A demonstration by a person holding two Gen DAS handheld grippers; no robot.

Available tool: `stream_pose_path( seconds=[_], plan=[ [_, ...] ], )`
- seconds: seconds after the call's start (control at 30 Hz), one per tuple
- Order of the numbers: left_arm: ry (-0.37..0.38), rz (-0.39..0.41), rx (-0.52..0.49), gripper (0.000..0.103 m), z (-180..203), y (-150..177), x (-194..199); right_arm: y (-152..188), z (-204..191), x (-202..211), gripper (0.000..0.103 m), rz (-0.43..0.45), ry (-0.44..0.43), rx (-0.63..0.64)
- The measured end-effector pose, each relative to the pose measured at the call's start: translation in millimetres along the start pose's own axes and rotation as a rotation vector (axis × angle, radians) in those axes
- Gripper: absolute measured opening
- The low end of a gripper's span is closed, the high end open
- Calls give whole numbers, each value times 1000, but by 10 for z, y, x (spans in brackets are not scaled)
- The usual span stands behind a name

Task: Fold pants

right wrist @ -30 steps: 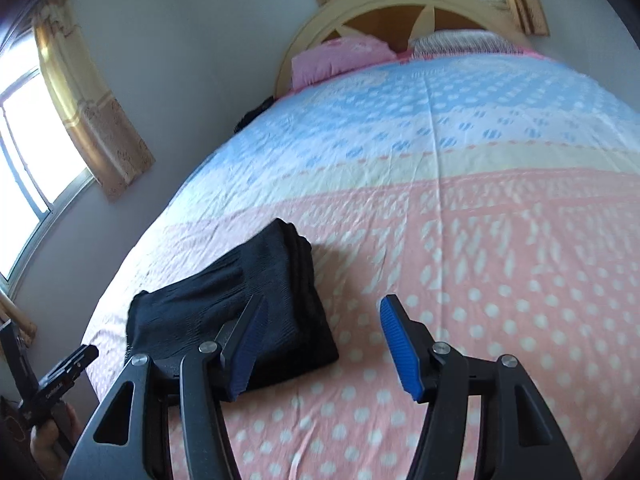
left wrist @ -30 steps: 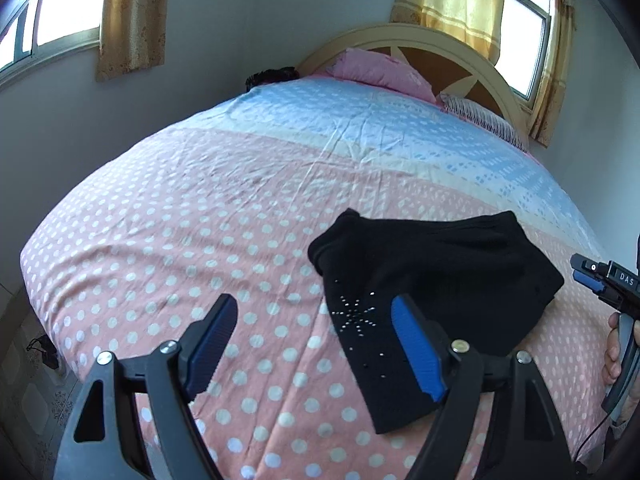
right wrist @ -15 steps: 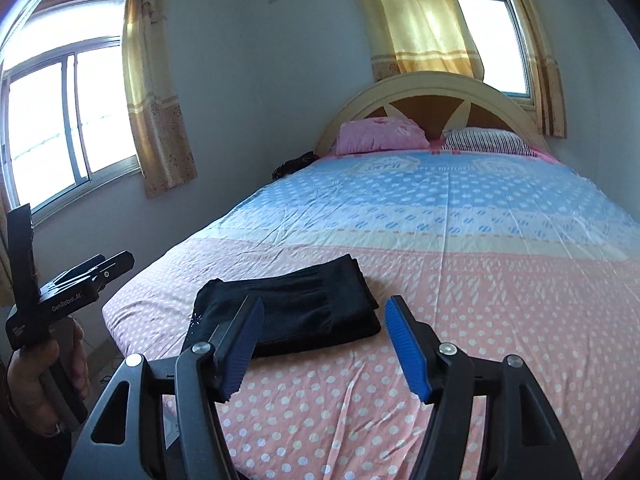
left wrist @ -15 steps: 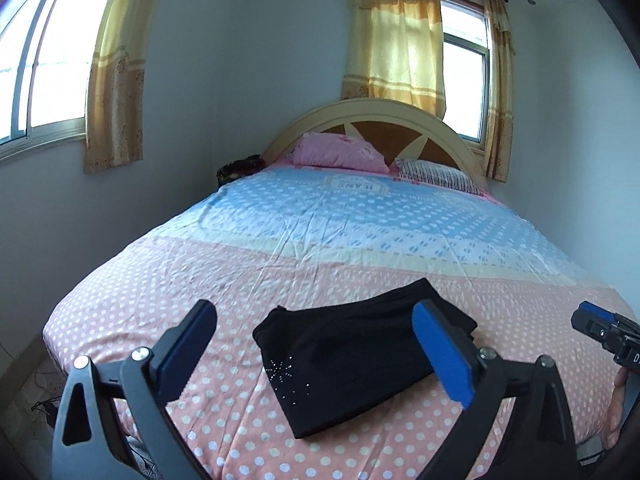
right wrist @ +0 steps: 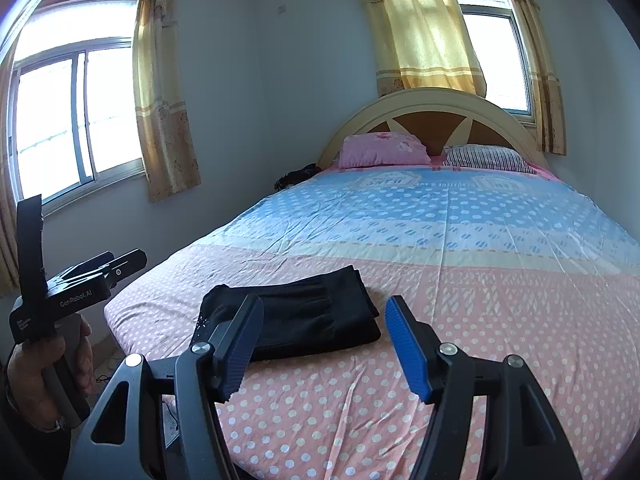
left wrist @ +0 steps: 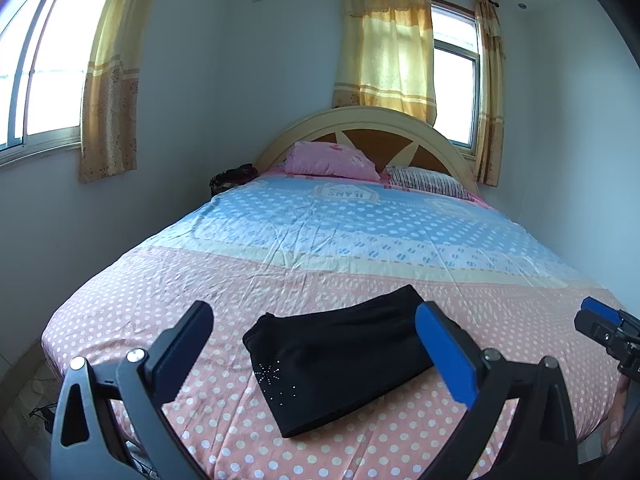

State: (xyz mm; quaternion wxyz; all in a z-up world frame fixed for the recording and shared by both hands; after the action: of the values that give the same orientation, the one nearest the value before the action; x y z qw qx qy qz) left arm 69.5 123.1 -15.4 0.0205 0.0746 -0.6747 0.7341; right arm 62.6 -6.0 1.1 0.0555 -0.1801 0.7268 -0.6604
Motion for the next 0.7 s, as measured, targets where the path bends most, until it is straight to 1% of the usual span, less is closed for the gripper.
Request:
stream_pose_path(
  seconds=[0.7],
  plan=[
    [1,-17,-14,103,85,67,11,146,30,83,65,-13,-2,-14]
  ],
)
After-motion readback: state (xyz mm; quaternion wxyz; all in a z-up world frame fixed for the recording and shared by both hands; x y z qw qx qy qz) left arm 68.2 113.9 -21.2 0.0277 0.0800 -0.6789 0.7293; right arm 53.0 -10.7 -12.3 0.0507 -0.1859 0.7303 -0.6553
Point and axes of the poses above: each gripper's, at about its wrist camera, not at the fingertips, and x roughly against the way its jaws point, z to its right, y to its underside, the point moved 5 cm from there along -x, roughly the way its jaws point, and after that the axes turned 15 degrees about z, right-handed, at the moved point
